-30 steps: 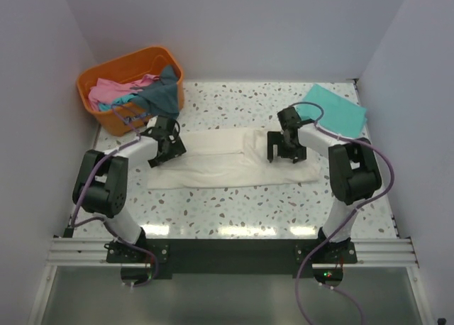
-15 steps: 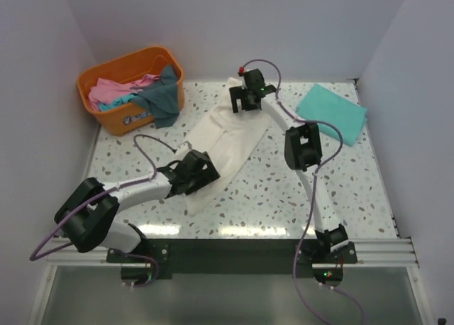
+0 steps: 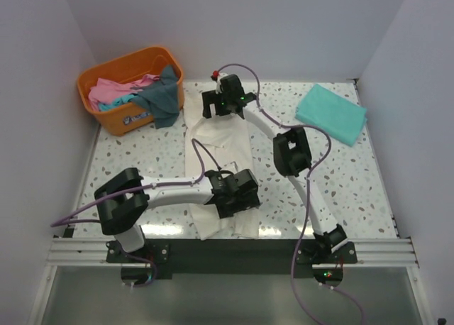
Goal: Fold and stack the t-shirts
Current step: Fold the tshirt
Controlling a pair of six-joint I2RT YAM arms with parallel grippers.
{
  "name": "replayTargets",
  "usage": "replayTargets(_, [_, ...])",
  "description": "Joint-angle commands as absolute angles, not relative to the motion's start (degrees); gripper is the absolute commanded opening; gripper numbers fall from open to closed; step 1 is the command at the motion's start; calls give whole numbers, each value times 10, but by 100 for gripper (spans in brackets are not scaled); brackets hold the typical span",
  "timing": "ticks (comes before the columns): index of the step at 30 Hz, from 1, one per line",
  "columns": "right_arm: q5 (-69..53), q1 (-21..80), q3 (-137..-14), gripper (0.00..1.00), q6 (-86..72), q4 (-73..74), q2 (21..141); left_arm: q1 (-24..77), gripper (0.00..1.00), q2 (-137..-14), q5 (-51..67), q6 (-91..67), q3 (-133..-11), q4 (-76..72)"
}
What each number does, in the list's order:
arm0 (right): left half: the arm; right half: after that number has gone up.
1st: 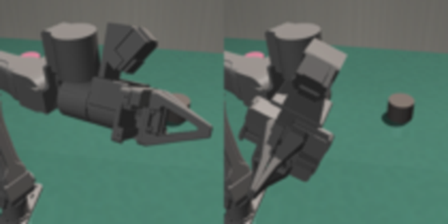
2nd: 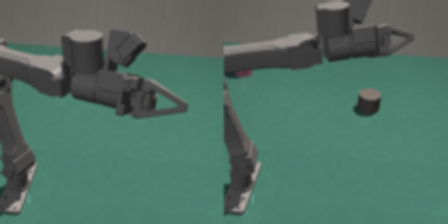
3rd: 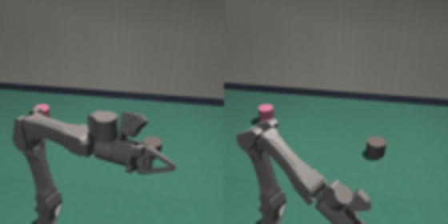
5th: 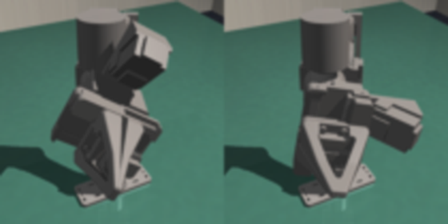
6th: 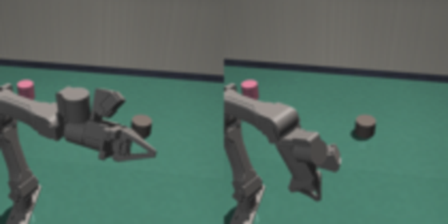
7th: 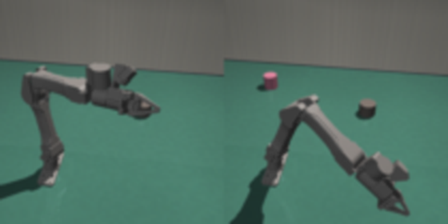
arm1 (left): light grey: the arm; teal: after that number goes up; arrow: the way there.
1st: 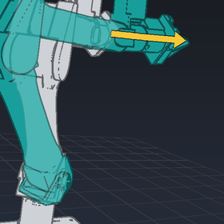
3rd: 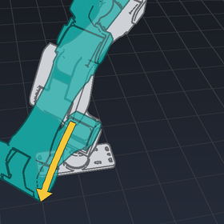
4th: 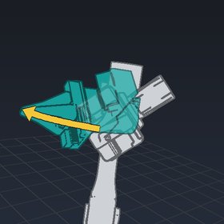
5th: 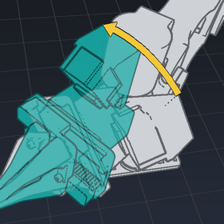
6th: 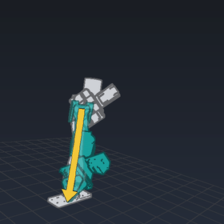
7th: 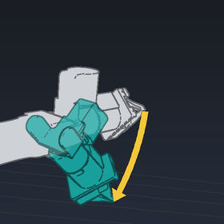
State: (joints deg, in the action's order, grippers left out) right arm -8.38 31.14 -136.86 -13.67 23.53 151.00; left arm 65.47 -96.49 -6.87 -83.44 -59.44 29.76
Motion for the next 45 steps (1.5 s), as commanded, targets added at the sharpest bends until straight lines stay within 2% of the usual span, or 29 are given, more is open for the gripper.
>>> replayTargets(1, [-100,303,-1382,99,-145,251,1412,664,100,-936,-135,-827,-661,374])
replayTargets(6, [-113,301,-1369,99,-149,286,1318,685,100,-865,-179,-794,-689,453])
replayTargets(8, [-103,301,-1327,99,-149,308,1276,688,100,-818,-188,-795,-669,482])
replayTargets(9, [-90,301,-1298,99,-149,320,1223,689,100,-799,-194,-801,-656,513])
replayTargets(11, [-46,299,-1159,99,-158,302,1153,688,100,-734,-214,-828,-602,547])
replayTargets(13, [-50,298,-1020,99,-171,226,1069,686,100,-668,-228,-858,-546,590])
replayTargets(15, [-57,299,-1003,99,-171,235,1058,686,100,-628,-236,-891,-502,633])
replayTargets(19, [-36,328,-1054,99,-163,319,1133,681,100,-543,-246,-931,-452,684])
replayTargets(23, [-19,337,-1086,99,-170,328,1204,677,100,-506,-251,-949,-424,715])
replayTargets(25, [-9,339,-1140,99,-170,356,1245,675,100,-503,-253,-945,-413,707])
replayTargets(30, [19,340,-1223,99,-178,398,1362,664,100,-533,-258,-924,-424,687])
replayTargets(33, [48,338,-1223,99,-178,400,1395,655,100,-555,-253,-890,-429,653])
replayTargets(40, [87,287,-1204,99,-207,410,1426,551,100,-594,-157,-740,-394,505])
replayTargets(45, [79,247,-1255,99,-178,434,1454,531,100,-637,-138,-693,-402,443])
